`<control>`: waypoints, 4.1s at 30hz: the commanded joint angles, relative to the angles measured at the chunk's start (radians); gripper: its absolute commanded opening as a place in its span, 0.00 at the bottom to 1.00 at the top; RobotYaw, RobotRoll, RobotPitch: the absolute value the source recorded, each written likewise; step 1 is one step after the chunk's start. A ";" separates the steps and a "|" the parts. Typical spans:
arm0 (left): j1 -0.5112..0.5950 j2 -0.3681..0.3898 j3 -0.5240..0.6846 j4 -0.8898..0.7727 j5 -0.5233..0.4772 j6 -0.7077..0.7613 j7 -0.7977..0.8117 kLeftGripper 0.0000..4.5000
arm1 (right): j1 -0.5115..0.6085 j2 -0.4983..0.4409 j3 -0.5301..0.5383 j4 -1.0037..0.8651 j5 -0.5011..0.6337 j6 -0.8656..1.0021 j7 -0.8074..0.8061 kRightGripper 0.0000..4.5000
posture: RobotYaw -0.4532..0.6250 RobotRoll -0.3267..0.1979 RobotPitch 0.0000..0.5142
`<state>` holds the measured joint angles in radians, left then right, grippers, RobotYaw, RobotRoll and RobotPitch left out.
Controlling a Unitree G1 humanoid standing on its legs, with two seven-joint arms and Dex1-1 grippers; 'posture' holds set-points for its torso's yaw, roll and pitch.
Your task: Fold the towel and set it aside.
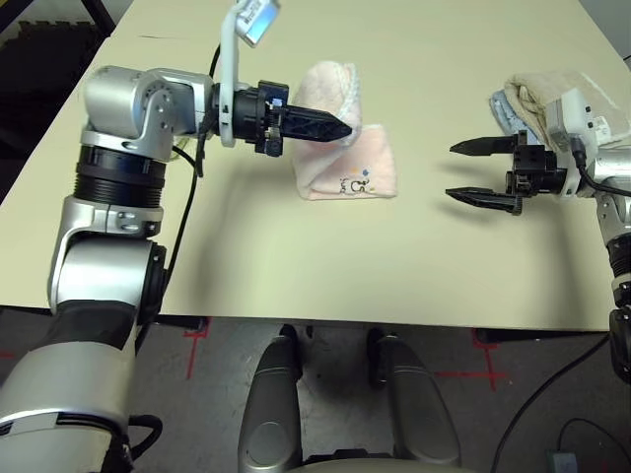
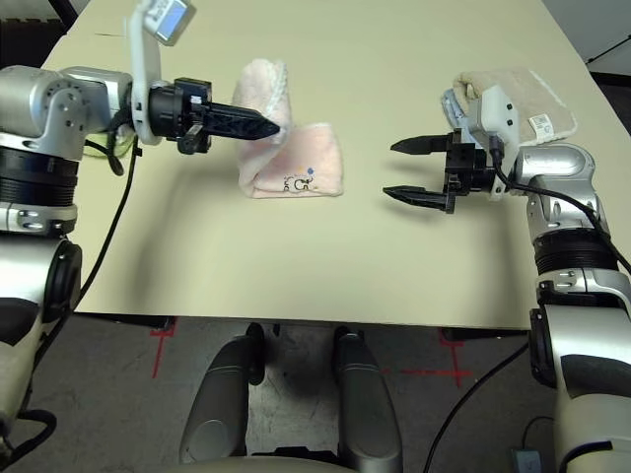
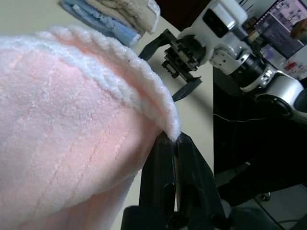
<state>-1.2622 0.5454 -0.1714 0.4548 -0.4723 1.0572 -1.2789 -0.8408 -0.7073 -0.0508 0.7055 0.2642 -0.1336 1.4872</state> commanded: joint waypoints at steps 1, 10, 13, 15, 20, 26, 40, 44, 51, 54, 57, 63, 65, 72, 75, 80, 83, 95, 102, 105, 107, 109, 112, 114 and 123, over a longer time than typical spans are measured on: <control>-0.023 -0.019 -0.032 0.026 0.029 -0.036 -0.008 0.01 | 0.020 -0.011 -0.010 -0.026 0.011 0.005 0.001 1.00 | 0.42 0.62 0.49; -0.013 -0.071 -0.065 0.023 0.043 -0.051 -0.029 0.01 | 0.034 -0.012 -0.012 -0.049 0.013 0.013 -0.006 1.00 | 0.42 0.62 0.48; -0.012 -0.086 -0.073 0.002 0.037 -0.035 -0.033 0.01 | 0.036 -0.013 -0.011 -0.054 0.013 0.015 -0.008 1.00 | 0.41 0.62 0.48; -0.010 -0.092 -0.083 -0.004 0.041 -0.032 -0.037 0.01 | 0.036 -0.012 -0.011 -0.055 0.013 0.015 -0.008 1.00 | 0.41 0.62 0.48; -0.008 -0.111 -0.114 0.022 0.066 -0.058 -0.035 0.01 | 0.038 -0.012 -0.011 -0.064 0.015 0.017 -0.010 1.00 | 0.41 0.62 0.48; -0.019 -0.148 -0.119 0.084 0.096 -0.100 -0.014 0.01 | 0.049 -0.013 -0.010 -0.076 0.019 0.021 -0.013 1.00 | 0.41 0.62 0.48; -0.007 -0.195 -0.099 0.105 0.135 -0.199 -0.039 0.49 | 0.051 -0.013 -0.008 -0.092 0.021 0.028 -0.017 1.00 | 0.40 0.62 0.49; 0.019 -0.153 -0.050 0.066 0.092 -0.272 -0.139 0.82 | 0.039 -0.014 -0.007 -0.078 0.018 0.026 -0.014 1.00 | 0.41 0.62 0.49; 0.020 -0.052 0.046 0.108 0.108 -0.511 -0.205 0.99 | 0.006 0.011 -0.003 -0.070 0.024 0.024 -0.016 1.00 | 0.42 0.62 0.50; 0.077 -0.020 0.067 0.107 0.114 -0.637 -0.238 0.99 | -0.015 0.037 -0.006 -0.068 0.035 0.028 -0.020 1.00 | 0.43 0.62 0.50; 0.149 -0.002 0.089 0.129 0.131 -0.762 -0.243 0.99 | -0.032 0.056 -0.004 -0.053 0.039 0.026 -0.020 1.00 | 0.44 0.62 0.50; 0.158 -0.005 0.123 0.248 0.160 -0.885 -0.201 1.00 | -0.054 0.065 0.004 -0.020 0.030 0.014 -0.004 0.70 | 0.44 0.62 0.50; 0.140 -0.016 0.146 0.303 0.157 -0.910 -0.184 1.00 | -0.064 0.067 0.005 -0.009 0.028 0.014 -0.001 0.54 | 0.44 0.62 0.50; 0.124 -0.047 0.144 0.434 0.201 -1.138 -0.245 1.00 | -0.066 0.085 0.009 -0.024 0.032 0.035 -0.006 0.01 | 0.40 0.62 0.51; 0.120 -0.055 0.138 0.484 0.229 -1.204 -0.257 0.96 | -0.060 0.090 0.008 -0.041 0.036 0.047 -0.007 0.00 | 0.40 0.62 0.51; 0.114 -0.066 0.140 0.540 0.258 -1.284 -0.286 0.62 | -0.061 0.102 0.007 -0.060 0.039 0.067 -0.013 0.00 | 0.40 0.62 0.50; 0.110 -0.070 0.139 0.553 0.266 -1.298 -0.302 0.37 | -0.069 0.112 0.006 -0.063 0.042 0.077 -0.019 0.00 | 0.40 0.62 0.48; 0.056 -0.148 0.116 0.612 0.321 -1.261 -0.262 0.01 | -0.145 0.274 0.046 0.026 -0.008 0.071 -0.123 0.00 | 0.41 0.62 0.47; 0.050 -0.174 0.088 0.690 0.401 -1.264 -0.163 0.01 | -0.178 0.288 0.086 0.206 -0.098 0.013 -0.172 0.00 | 0.42 0.62 0.48; 0.059 -0.175 0.079 0.731 0.442 -1.280 -0.107 0.01 | -0.183 0.300 0.092 0.277 -0.128 -0.009 -0.209 0.00 | 0.41 0.62 0.49; 0.067 -0.169 0.062 0.754 0.476 -1.287 -0.073 0.01 | -0.185 0.308 0.089 0.317 -0.142 -0.019 -0.236 0.00 | 0.41 0.62 0.49; 0.072 -0.163 0.050 0.771 0.502 -1.289 -0.049 0.01 | -0.190 0.314 0.084 0.344 -0.148 -0.022 -0.254 0.00 | 0.41 0.62 0.49; 0.077 -0.145 0.046 0.785 0.525 -1.303 -0.043 0.01 | -0.188 0.314 0.089 0.375 -0.165 -0.034 -0.270 0.00 | 0.40 0.62 0.50; 0.076 -0.128 0.050 0.789 0.529 -1.307 -0.058 0.01 | -0.185 0.306 0.091 0.393 -0.175 -0.043 -0.281 0.00 | 0.41 0.62 0.50; 0.037 -0.101 0.095 0.783 0.490 -1.297 -0.115 0.01 | -0.240 0.274 0.028 0.389 -0.116 -0.043 -0.244 0.00 | 0.41 0.62 0.50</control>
<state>-1.2126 0.4442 -0.0847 1.2282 0.0233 -0.2484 -1.3754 -1.0710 -0.4247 -0.0001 1.0990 0.1263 -0.1838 1.2217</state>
